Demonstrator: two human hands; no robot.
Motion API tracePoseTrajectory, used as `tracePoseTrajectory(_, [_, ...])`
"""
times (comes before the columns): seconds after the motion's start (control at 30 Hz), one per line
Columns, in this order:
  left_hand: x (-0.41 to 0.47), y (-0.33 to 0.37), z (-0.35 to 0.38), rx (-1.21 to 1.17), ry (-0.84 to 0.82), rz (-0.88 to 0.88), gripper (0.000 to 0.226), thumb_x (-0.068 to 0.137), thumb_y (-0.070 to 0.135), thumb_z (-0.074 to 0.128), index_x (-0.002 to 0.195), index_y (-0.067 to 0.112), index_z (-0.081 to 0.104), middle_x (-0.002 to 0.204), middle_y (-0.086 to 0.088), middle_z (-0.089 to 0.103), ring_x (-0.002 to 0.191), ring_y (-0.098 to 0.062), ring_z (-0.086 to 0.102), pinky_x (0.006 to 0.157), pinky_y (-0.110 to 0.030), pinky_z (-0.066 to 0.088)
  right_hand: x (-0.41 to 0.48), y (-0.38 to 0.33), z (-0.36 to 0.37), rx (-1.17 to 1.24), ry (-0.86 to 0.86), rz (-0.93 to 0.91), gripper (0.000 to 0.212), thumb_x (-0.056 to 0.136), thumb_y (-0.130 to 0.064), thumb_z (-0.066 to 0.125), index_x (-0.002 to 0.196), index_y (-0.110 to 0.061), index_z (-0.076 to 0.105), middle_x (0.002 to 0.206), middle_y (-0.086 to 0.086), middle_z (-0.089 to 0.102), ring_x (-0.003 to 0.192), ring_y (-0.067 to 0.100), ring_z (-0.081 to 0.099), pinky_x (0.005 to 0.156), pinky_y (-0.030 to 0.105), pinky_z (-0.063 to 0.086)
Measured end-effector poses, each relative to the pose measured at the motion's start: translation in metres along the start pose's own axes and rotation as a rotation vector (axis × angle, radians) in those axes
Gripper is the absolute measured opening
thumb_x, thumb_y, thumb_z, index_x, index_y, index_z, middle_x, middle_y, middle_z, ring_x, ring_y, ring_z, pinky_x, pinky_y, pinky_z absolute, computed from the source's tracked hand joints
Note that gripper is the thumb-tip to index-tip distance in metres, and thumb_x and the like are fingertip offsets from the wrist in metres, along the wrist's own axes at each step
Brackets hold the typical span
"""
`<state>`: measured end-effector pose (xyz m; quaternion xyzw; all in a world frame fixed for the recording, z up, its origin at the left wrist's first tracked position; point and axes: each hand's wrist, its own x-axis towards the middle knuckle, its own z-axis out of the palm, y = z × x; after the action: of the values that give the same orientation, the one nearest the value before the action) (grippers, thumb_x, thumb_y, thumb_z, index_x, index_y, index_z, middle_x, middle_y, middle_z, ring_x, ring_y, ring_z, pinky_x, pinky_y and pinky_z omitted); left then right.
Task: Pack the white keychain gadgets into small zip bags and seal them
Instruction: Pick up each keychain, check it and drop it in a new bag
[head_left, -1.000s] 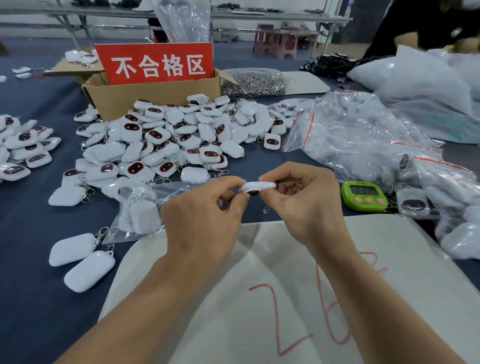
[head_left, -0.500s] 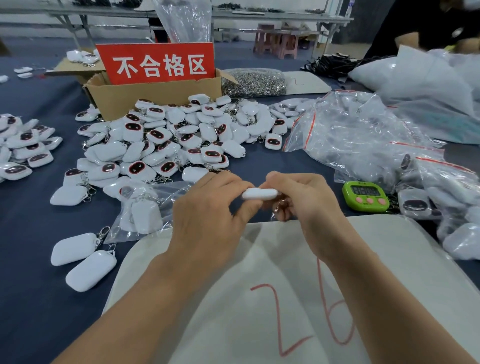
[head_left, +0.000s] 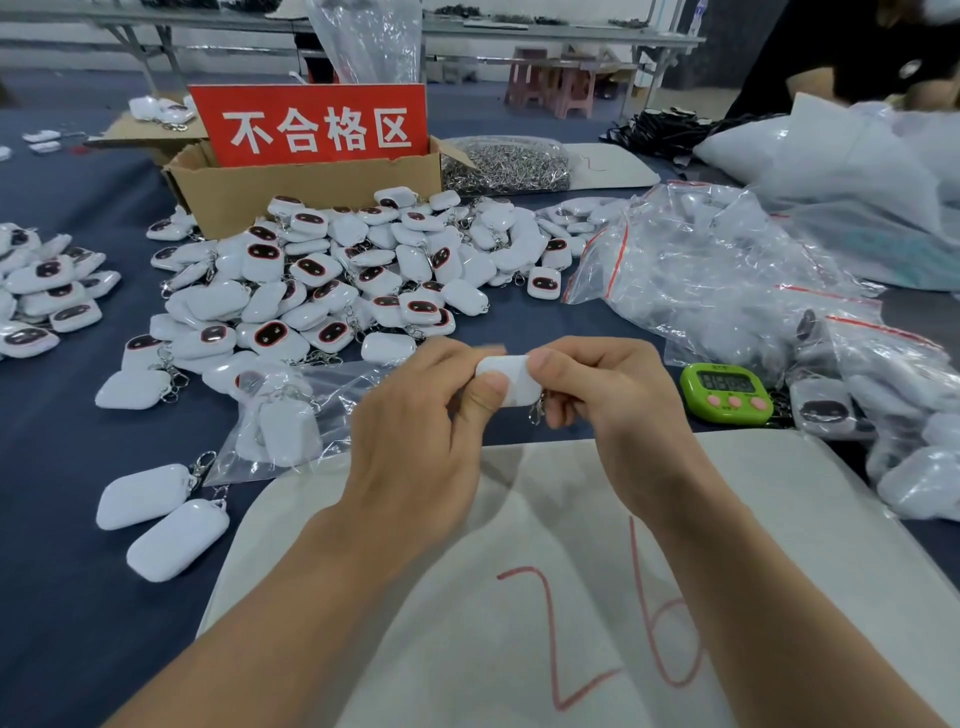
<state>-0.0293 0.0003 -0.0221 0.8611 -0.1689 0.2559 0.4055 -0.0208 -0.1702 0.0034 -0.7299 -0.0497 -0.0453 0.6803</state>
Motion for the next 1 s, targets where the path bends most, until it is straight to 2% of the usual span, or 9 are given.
tracePoseTrajectory(0.1, [0.001, 0.004, -0.002, -0.023, -0.022, -0.010, 0.047, 0.096, 0.037, 0.060, 0.143, 0.038, 0.057, 0.104, 0.015, 0.068, 0.090, -0.006, 0.061, 0.079, -0.021, 0.047, 0.000, 0.004, 0.003, -0.002, 0.043, 0.026, 0.032, 0.086, -0.029, 0.068, 0.065, -0.005, 0.070, 0.055, 0.016, 0.053, 0.052, 0.020, 0.044, 0.053, 0.026, 0.035])
tracePoseTrajectory(0.23, [0.003, 0.004, -0.001, -0.051, -0.041, 0.046, 0.042, 0.087, 0.027, 0.071, 0.129, 0.029, 0.071, 0.130, 0.016, 0.067, 0.117, 0.001, 0.061, 0.095, -0.031, 0.054, 0.003, 0.005, 0.001, 0.064, 0.073, 0.182, 0.036, 0.099, -0.025, 0.065, 0.074, -0.001, 0.075, 0.055, 0.012, 0.060, 0.044, 0.021, 0.043, 0.045, 0.025, 0.031])
tracePoseTrajectory(0.33, [0.003, 0.002, -0.001, -0.059, -0.016, 0.029, 0.027, 0.094, 0.038, 0.065, 0.120, 0.038, 0.073, 0.122, 0.025, 0.068, 0.109, 0.009, 0.059, 0.095, -0.018, 0.047, 0.003, 0.005, 0.003, 0.040, 0.047, 0.215, 0.036, 0.102, -0.027, 0.061, 0.079, -0.006, 0.078, 0.057, 0.013, 0.063, 0.047, 0.023, 0.045, 0.047, 0.029, 0.032])
tracePoseTrajectory(0.43, [0.005, 0.002, -0.003, -0.017, 0.017, 0.029, 0.018, 0.098, 0.041, 0.061, 0.112, 0.039, 0.072, 0.102, 0.027, 0.068, 0.093, 0.007, 0.059, 0.080, -0.006, 0.041, 0.002, 0.006, 0.004, 0.070, -0.013, 0.126, 0.033, 0.101, -0.029, 0.061, 0.088, -0.004, 0.078, 0.068, 0.013, 0.066, 0.060, 0.025, 0.050, 0.056, 0.030, 0.040])
tracePoseTrajectory(0.57, [0.007, 0.003, -0.005, -0.014, 0.021, -0.026, 0.014, 0.099, 0.038, 0.061, 0.106, 0.036, 0.073, 0.091, 0.017, 0.071, 0.087, -0.007, 0.062, 0.076, -0.013, 0.043, -0.001, 0.004, 0.002, 0.014, -0.086, 0.083, 0.019, 0.083, -0.029, 0.072, 0.081, -0.011, 0.079, 0.071, 0.012, 0.067, 0.060, 0.021, 0.052, 0.057, 0.025, 0.043])
tracePoseTrajectory(0.7, [0.005, 0.005, -0.003, 0.072, 0.121, -0.101, 0.027, 0.095, 0.040, 0.061, 0.117, 0.031, 0.074, 0.094, 0.016, 0.074, 0.089, -0.005, 0.063, 0.077, -0.023, 0.045, 0.001, 0.007, 0.003, -0.136, 0.092, 0.127, 0.028, 0.089, -0.028, 0.075, 0.066, -0.013, 0.072, 0.061, 0.005, 0.068, 0.049, 0.015, 0.047, 0.052, 0.023, 0.040])
tracePoseTrajectory(0.77, [0.006, 0.004, -0.003, 0.279, 0.167, -0.168, 0.031, 0.090, 0.038, 0.066, 0.120, 0.032, 0.073, 0.083, 0.013, 0.067, 0.086, -0.017, 0.064, 0.069, -0.029, 0.039, 0.004, 0.008, 0.001, -0.192, 0.177, 0.163, 0.034, 0.091, -0.031, 0.073, 0.061, -0.015, 0.067, 0.058, 0.001, 0.066, 0.048, 0.013, 0.045, 0.051, 0.024, 0.040])
tracePoseTrajectory(0.9, [0.007, -0.001, -0.002, 0.599, -0.019, -0.235, 0.053, 0.082, 0.032, 0.074, 0.134, 0.032, 0.062, 0.086, 0.004, 0.067, 0.082, -0.027, 0.061, 0.061, -0.032, 0.030, 0.005, 0.011, 0.003, -0.285, 0.215, 0.173, 0.038, 0.090, -0.037, 0.071, 0.056, -0.022, 0.063, 0.053, -0.004, 0.061, 0.045, 0.009, 0.042, 0.049, 0.024, 0.037])
tracePoseTrajectory(1.0, [0.009, -0.005, -0.001, 0.583, -0.077, -0.291, 0.044, 0.089, 0.023, 0.060, 0.132, 0.034, 0.058, 0.080, 0.005, 0.062, 0.071, -0.021, 0.045, 0.059, -0.032, 0.026, 0.004, 0.011, 0.007, -0.356, 0.201, 0.168, 0.043, 0.089, -0.044, 0.072, 0.053, -0.024, 0.061, 0.048, -0.008, 0.056, 0.041, 0.004, 0.039, 0.041, 0.015, 0.032])
